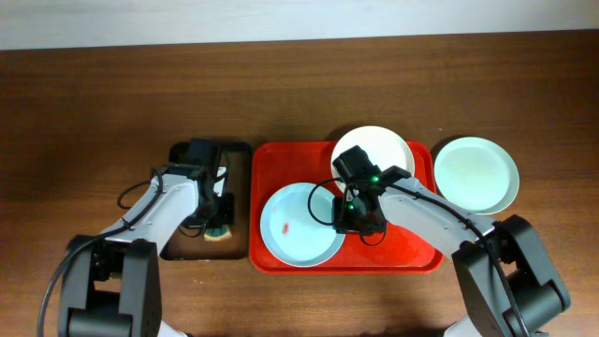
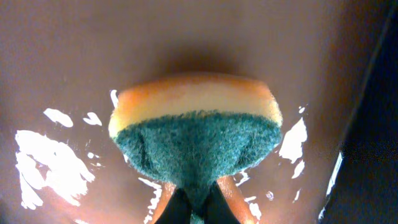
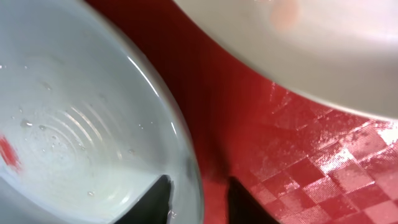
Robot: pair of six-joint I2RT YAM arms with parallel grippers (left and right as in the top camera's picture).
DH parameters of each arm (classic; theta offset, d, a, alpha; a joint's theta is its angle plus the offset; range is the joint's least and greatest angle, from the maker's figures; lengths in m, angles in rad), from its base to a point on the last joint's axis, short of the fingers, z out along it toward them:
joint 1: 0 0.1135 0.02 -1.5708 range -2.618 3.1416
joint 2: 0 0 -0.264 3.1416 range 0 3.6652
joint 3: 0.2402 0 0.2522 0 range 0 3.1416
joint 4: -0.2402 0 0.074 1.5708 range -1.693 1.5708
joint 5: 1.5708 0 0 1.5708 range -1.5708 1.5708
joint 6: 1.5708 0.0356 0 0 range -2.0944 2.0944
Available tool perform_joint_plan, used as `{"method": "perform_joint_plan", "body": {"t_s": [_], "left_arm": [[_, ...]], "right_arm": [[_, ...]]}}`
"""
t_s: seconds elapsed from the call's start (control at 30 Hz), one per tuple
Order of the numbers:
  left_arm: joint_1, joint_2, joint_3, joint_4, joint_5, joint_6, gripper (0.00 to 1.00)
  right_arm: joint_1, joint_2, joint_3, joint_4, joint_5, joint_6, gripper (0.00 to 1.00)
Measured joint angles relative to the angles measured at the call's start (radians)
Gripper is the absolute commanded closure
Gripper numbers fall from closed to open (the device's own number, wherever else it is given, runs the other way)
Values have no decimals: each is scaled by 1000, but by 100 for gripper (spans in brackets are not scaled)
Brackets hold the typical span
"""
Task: Clean dirty plates on tray and stack at the side
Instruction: 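Lift the sponge with the left gripper and carry it over the pale blue plate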
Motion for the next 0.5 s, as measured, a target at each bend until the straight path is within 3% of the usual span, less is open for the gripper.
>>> {"method": "perform_joint_plan", "body": {"t_s": [0.13, 0.2, 0.23, 0.27, 0.33, 0.43, 0.47, 0.5], "left_arm": [[0, -114, 39, -28, 0, -2, 100], [0, -206, 47, -32, 0, -2, 100], [0, -249, 47, -42, 0, -2, 100], [0, -283, 48, -45, 0, -2, 100], [0, -321, 53, -50, 0, -2, 100], [0, -320, 46, -47, 0, -2, 100], [0, -320, 42, -45, 0, -2, 100], [0, -320, 27, -35, 0, -2, 100]], "right_arm": [[0, 0, 0, -1, -27, 5, 96], [0, 0, 0, 0, -32, 3, 96], [0, 0, 0, 0, -34, 3, 86], [0, 0, 0, 0, -36, 2, 64], [0, 0, 0, 7, -39, 2, 60], [0, 0, -1, 42, -42, -1, 89], [0, 0, -1, 46, -42, 7, 96], [0, 0, -1, 48, -42, 4, 96]]}}
